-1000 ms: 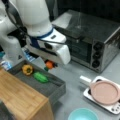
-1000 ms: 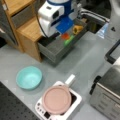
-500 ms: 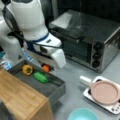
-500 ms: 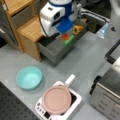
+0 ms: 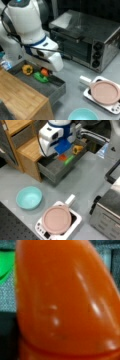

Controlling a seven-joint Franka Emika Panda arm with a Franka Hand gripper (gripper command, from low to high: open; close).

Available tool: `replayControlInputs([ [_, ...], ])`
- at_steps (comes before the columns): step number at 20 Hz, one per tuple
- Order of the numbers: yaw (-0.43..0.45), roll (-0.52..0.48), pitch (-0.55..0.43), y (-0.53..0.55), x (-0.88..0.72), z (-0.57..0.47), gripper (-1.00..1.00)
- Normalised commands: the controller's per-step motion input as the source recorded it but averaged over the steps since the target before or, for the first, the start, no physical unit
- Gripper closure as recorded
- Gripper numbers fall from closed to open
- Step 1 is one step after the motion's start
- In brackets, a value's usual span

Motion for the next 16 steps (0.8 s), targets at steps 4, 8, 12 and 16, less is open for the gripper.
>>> replayControlInputs([
  [4,0.048,-0.105,-0.159,-0.06,0.00,-0.24,1.00],
  [8,0.059,-0.089,-0.106,-0.03,-0.04,-0.16,-1.00],
  [12,0.059,-0.076,-0.082,0.00,-0.07,-0.10,-1.00],
  [16,0.044,-0.088,-0.077,0.03,-0.10,-0.08,-1.00],
])
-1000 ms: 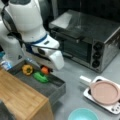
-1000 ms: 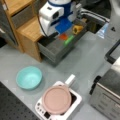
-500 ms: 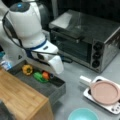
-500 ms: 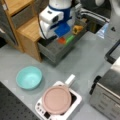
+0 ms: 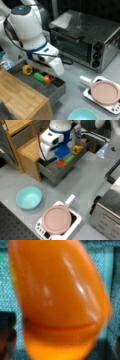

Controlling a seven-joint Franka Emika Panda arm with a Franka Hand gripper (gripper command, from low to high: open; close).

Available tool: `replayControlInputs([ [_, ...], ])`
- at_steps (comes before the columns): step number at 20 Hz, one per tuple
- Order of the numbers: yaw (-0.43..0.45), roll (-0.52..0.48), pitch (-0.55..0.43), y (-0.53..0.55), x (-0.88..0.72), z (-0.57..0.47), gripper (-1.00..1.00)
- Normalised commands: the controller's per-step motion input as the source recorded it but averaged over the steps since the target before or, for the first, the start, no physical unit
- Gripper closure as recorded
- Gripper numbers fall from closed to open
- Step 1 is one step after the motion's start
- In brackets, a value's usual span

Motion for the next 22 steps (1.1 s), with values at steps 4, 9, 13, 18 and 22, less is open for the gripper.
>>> replayControlInputs([
  [4,0.043,-0.088,-0.073,0.04,-0.10,-0.06,-1.00],
  [9,0.042,-0.088,-0.064,0.04,-0.09,-0.05,-1.00],
  [13,0.042,-0.088,-0.061,0.04,-0.09,-0.05,-1.00],
  [18,-0.040,-0.070,-0.043,0.04,-0.10,-0.03,-1.00],
  [22,-0.220,-0.074,-0.033,0.07,-0.16,0.02,-1.00],
])
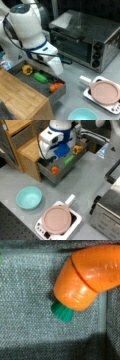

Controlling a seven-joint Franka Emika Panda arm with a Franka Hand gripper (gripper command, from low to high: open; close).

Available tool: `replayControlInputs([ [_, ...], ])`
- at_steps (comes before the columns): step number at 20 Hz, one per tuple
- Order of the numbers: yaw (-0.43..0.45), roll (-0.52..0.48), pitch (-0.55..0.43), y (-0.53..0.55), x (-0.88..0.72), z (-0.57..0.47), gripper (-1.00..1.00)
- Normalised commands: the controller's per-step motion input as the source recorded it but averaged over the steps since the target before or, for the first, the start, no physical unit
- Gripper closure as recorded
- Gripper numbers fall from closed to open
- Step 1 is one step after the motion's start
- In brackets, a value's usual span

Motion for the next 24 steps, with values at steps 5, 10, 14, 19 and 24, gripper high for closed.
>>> replayControlInputs([
  [5,-0.215,-0.086,-0.007,0.12,-0.21,0.03,-1.00],
  [10,-0.242,-0.093,0.051,0.18,-0.25,0.04,-1.00],
  [14,-0.209,-0.119,0.071,0.23,-0.23,0.03,-1.00],
  [19,-0.383,-0.055,0.050,0.23,-0.20,0.01,-1.00],
  [24,-0.362,-0.094,-0.034,0.18,-0.14,-0.02,-1.00],
])
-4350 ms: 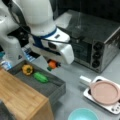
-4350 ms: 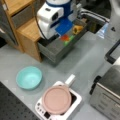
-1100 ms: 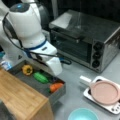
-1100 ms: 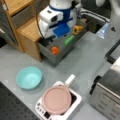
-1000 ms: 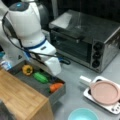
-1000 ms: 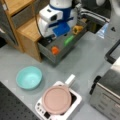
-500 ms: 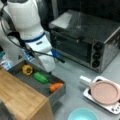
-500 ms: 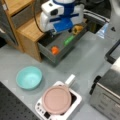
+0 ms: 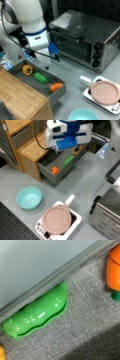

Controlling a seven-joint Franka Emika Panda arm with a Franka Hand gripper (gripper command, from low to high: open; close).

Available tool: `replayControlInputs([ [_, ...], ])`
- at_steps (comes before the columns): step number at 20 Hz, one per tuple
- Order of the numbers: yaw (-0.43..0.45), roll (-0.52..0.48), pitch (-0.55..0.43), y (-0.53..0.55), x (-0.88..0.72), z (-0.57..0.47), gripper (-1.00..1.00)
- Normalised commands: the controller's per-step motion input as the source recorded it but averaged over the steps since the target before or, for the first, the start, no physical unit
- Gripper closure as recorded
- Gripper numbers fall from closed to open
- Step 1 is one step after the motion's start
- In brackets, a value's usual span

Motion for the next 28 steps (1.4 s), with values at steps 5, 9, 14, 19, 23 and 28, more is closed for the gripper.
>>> replayControlInputs([
  [5,-0.650,-0.094,-0.092,0.37,-0.19,0.04,-1.00],
  [9,-0.406,0.034,-0.054,0.41,-0.17,0.01,-1.00],
  [14,-0.250,0.122,0.008,0.30,-0.13,0.01,-1.00],
  [19,-0.145,0.115,-0.002,0.13,-0.08,0.01,-1.00],
  [23,-0.116,0.117,0.002,0.08,-0.06,-0.01,-1.00],
  [28,-0.251,0.172,0.061,0.09,-0.06,-0.01,-1.00],
])
